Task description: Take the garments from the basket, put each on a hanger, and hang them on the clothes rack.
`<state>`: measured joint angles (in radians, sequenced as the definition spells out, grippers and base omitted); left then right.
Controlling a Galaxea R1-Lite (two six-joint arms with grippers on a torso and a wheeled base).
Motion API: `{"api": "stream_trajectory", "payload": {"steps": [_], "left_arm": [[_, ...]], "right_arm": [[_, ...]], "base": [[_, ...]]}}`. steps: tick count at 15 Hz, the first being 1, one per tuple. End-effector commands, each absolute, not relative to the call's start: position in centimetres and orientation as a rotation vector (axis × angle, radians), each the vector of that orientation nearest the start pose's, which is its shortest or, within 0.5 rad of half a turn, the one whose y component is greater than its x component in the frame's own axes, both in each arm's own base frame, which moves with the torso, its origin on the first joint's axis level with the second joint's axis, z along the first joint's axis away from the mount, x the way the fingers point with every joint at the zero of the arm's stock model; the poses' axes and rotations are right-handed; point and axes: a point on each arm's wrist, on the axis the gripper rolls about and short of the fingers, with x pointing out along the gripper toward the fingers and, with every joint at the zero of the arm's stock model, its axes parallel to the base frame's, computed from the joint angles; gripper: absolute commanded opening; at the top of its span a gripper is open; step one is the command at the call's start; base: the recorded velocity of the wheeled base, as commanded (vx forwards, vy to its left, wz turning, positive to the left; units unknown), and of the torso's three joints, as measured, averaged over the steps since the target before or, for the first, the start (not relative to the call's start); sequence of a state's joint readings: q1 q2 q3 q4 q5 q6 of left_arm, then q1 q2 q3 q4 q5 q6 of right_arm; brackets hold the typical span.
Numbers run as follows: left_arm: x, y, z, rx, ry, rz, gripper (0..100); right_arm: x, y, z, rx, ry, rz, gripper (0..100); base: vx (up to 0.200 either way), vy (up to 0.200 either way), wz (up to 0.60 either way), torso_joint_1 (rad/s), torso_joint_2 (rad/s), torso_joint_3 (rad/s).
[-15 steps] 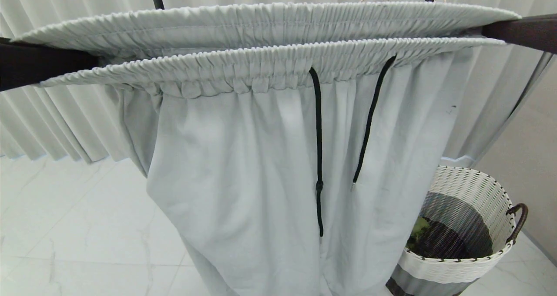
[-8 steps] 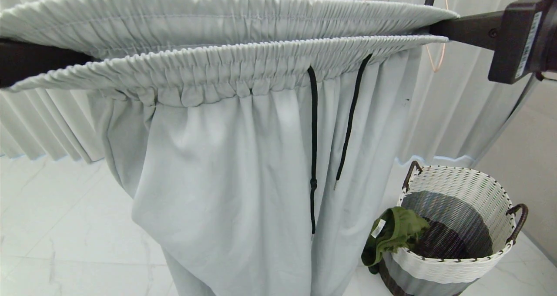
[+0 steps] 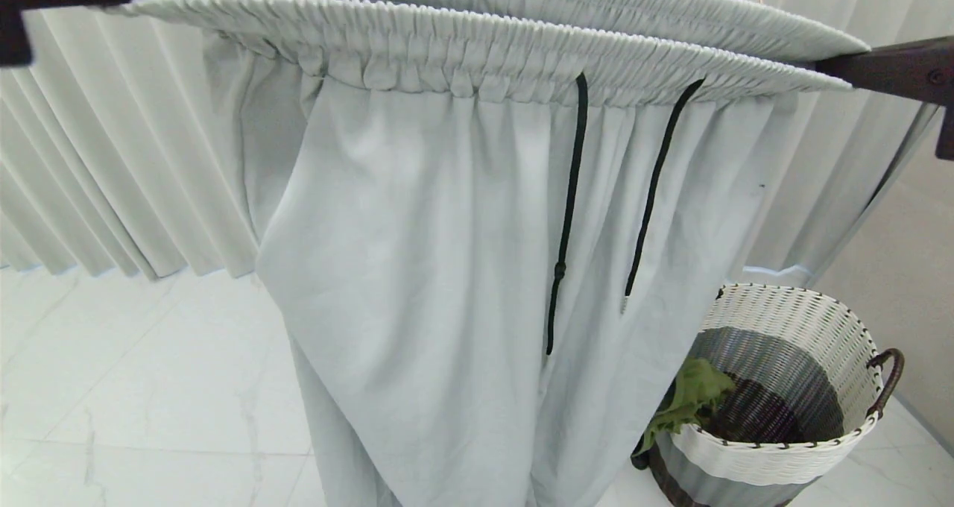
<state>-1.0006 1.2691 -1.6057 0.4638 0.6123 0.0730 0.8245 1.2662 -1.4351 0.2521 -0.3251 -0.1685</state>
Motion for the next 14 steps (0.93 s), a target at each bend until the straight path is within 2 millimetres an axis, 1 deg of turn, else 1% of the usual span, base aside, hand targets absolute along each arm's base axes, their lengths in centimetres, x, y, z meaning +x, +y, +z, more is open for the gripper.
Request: {"api": "stream_trajectory", "payload": {"steps": [1, 4, 6, 10, 14], "left_arm": [[10.9, -13.8, 39.0, 0.178, 0.133, -0.362, 0], [11.0, -14.0, 39.1, 0.165, 0.129, -0.363, 0], [11.0, -14.0, 39.3, 0.157, 0.115, -0.366, 0], [10.3, -14.8, 39.3, 0.154, 0.106, -0.421, 0], [10.3, -14.8, 39.2, 0.16, 0.108, -0.42, 0]], "right_arm": [[11.1, 11.2, 37.3, -0.216, 0.032, 0.51, 0], [10.8, 11.4, 37.8, -0.205, 0.01, 0.531, 0], [10.9, 11.5, 37.8, -0.207, 0.012, 0.534, 0], [10.9, 13.2, 37.3, -0.223, 0.029, 0.596, 0], [10.8, 13.0, 37.3, -0.223, 0.029, 0.593, 0]], "base": [[0.0, 0.0, 0.0, 0.0, 0.0, 0.0], [0.0, 0.0, 0.0, 0.0, 0.0, 0.0], [0.0, 0.0, 0.0, 0.0, 0.0, 0.0], [0.0, 0.0, 0.0, 0.0, 0.0, 0.0], [0.0, 0.0, 0.0, 0.0, 0.0, 0.0]]}}
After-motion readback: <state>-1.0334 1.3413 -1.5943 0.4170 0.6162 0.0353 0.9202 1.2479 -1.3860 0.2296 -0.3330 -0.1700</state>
